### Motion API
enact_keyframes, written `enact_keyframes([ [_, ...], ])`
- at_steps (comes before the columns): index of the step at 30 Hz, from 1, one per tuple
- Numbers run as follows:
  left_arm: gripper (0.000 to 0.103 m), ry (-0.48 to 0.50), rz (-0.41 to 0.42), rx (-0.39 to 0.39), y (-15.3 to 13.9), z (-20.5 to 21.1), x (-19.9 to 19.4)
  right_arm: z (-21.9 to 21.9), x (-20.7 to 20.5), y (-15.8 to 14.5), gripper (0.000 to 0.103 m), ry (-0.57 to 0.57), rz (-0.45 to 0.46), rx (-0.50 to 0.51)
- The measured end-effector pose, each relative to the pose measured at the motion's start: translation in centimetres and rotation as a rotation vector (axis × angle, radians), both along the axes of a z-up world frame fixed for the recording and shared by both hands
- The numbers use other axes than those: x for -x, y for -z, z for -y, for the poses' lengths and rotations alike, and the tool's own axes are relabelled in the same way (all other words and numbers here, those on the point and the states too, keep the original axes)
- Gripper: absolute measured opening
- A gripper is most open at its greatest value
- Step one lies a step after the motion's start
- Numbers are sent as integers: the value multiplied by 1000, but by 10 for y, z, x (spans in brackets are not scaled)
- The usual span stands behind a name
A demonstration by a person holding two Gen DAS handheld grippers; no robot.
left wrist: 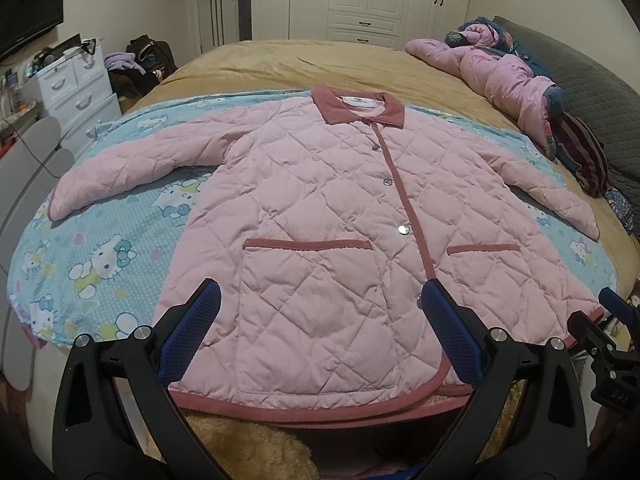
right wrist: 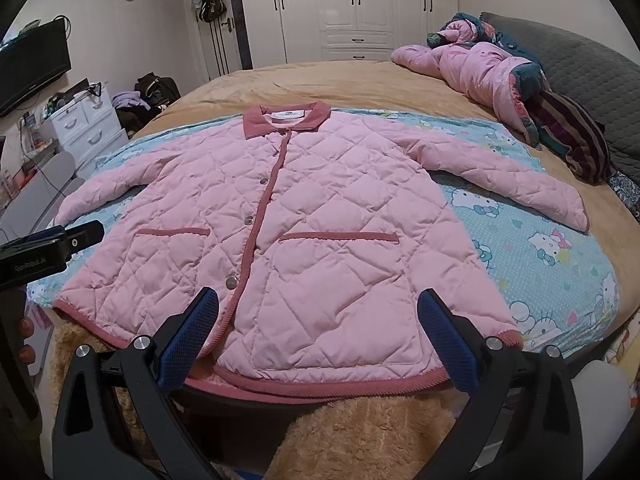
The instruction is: Fold large clothes
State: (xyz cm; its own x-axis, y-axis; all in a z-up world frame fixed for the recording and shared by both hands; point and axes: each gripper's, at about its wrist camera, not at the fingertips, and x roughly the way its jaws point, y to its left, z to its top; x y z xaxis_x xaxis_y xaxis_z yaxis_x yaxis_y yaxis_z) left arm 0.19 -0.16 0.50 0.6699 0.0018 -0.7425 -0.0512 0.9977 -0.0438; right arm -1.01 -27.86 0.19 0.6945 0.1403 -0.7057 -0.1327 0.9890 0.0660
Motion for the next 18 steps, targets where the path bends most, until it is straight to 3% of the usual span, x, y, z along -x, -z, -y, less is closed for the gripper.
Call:
enact_keyframes([
  [18, 94, 2, -3, 0, 0, 0, -1, -3, -3, 2, 99, -4, -6, -3],
])
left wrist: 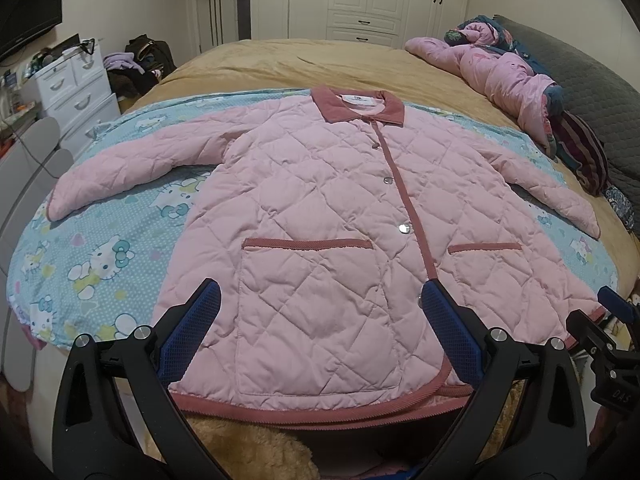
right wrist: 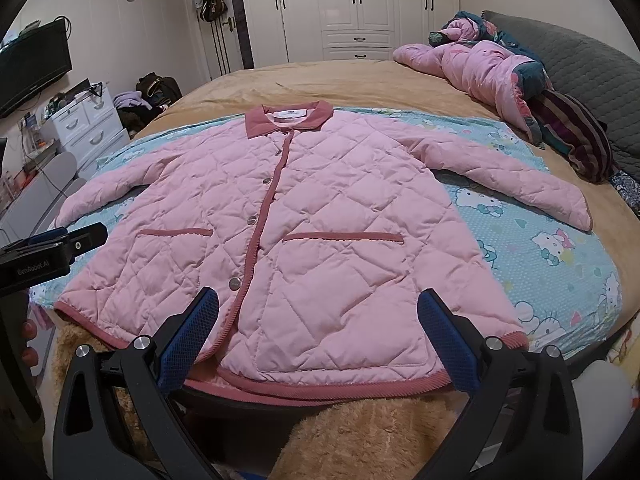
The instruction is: Fold large clothes
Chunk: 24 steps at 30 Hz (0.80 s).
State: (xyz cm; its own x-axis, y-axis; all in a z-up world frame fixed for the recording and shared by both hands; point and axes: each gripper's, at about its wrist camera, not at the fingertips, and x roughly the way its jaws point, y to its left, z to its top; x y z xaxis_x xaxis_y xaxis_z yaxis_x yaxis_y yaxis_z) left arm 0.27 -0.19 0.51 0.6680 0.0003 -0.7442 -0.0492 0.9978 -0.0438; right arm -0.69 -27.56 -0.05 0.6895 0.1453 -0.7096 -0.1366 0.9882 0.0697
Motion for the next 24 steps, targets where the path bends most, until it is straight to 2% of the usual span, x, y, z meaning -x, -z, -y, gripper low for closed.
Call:
enact_keyframes([
  [12, 94, 0, -9, 0, 4, -1, -3, -1, -4, 4, 99, -3, -11, -2],
  [24, 94, 1, -20, 3, 7, -4, -29, -6, -26, -1, 99, -8, -7, 3],
])
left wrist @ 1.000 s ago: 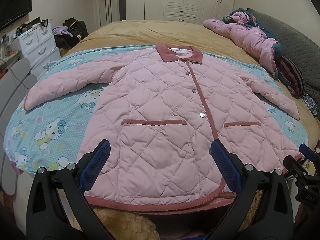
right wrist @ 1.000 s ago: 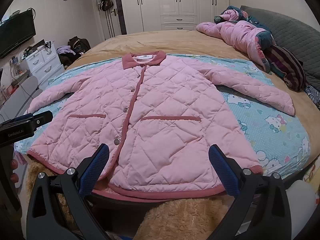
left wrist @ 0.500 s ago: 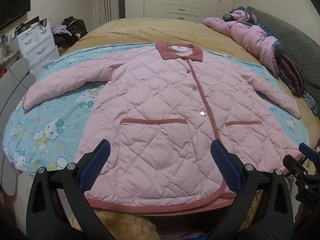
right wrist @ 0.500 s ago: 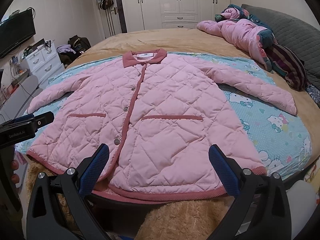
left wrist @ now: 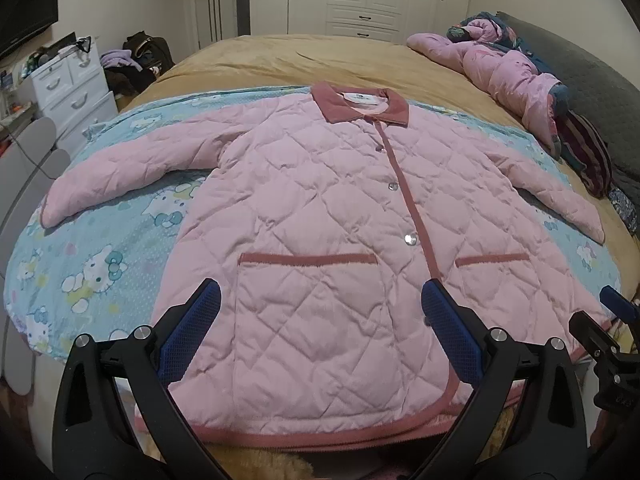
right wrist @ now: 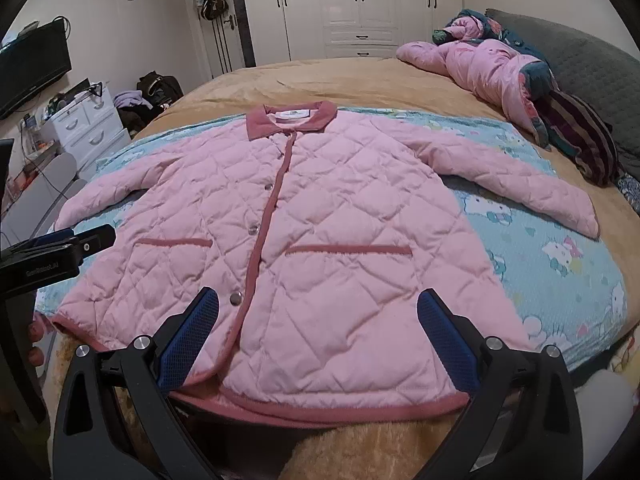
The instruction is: Fold large clothes
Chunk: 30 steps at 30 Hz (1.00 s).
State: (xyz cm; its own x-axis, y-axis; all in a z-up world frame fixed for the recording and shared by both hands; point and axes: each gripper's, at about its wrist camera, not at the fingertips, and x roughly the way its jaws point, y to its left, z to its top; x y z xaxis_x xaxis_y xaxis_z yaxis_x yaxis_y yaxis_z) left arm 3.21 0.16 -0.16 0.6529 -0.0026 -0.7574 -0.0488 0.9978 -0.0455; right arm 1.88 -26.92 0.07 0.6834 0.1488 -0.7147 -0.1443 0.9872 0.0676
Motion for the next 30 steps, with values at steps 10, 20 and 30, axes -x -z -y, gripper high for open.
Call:
enact_keyframes([
  [10, 94, 2, -3, -3, -7, 0, -36, -8, -42, -15, 99, 4, 12, 1],
  [20, 94, -18, 22, 20, -17, -2, -84, -10, -100, -27, 99, 46, 3, -17],
  [30, 94, -40, 25, 20, -24, -1, -145, -4, -168, -39, 99, 114, 17, -70],
])
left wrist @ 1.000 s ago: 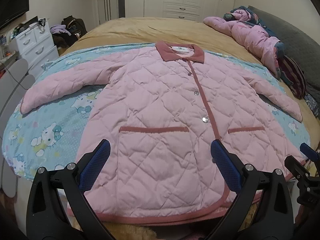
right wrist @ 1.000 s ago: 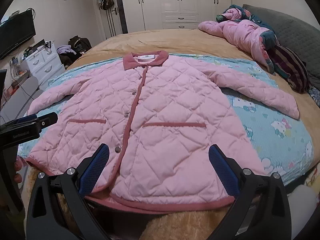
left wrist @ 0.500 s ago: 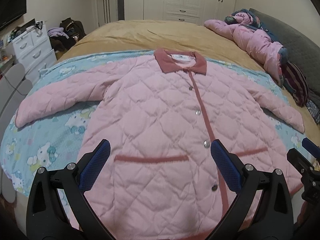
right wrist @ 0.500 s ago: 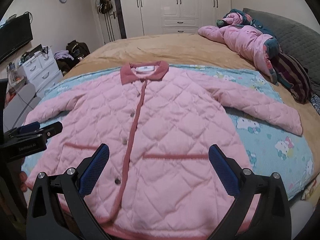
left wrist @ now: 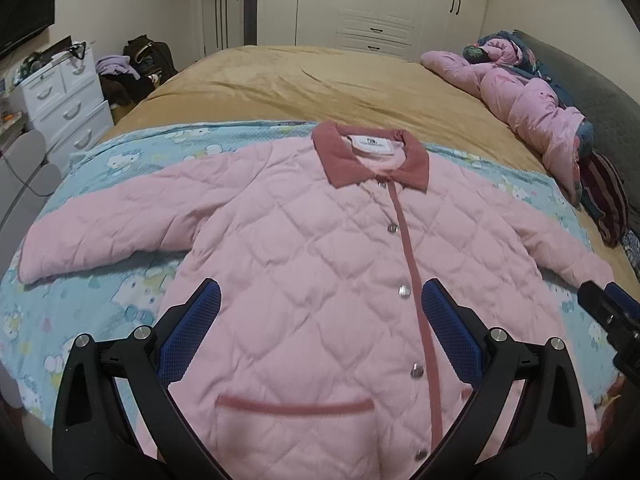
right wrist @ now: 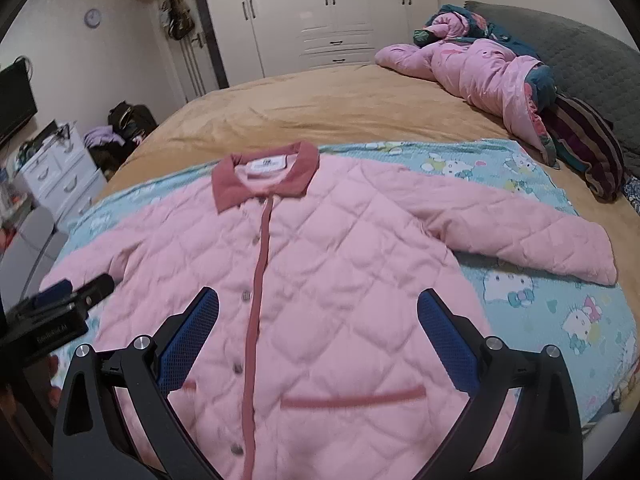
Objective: Fold large clothes
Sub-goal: 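Reach the right tool to the coat sleeve cuff and grasp it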
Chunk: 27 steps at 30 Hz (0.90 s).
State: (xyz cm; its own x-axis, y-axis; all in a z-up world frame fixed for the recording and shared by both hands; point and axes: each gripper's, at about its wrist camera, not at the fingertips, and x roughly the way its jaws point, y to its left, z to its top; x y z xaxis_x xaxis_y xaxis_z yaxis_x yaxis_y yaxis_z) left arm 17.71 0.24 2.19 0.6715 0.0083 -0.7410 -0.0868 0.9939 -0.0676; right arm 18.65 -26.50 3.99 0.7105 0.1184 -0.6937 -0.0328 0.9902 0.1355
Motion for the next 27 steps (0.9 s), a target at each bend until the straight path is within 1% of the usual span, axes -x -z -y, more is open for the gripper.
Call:
enact_keyframes([
  [4, 94, 10, -10, 13, -1, 7, -26, 6, -28, -4, 99, 46, 7, -18],
  [6, 94, 13, -14, 6, -1, 11, -38, 13, -44, -6, 99, 86, 20, -37],
  [11, 94, 6, -15, 33, 4, 17, -67, 39, -76, -5, 99, 181, 30, -77],
  [14, 94, 3, -22, 26, 11, 24, -86, 64, -91, 2, 99, 267, 35, -99],
  [17, 94, 7, -34, 13, 18, 32, -101, 89, -101, 14, 99, 355, 38, -100],
  [21, 94, 31, -49, 21, 30, 45, -122, 126, -110, 32, 99, 446, 15, -96],
  [24, 94, 47, -55, -1, 36, 59, -135, 152, -111, 45, 99, 504, 1, -95],
  [27, 94, 58, -66, 4, 42, 71, -147, 178, -113, 60, 99, 554, -28, -92],
])
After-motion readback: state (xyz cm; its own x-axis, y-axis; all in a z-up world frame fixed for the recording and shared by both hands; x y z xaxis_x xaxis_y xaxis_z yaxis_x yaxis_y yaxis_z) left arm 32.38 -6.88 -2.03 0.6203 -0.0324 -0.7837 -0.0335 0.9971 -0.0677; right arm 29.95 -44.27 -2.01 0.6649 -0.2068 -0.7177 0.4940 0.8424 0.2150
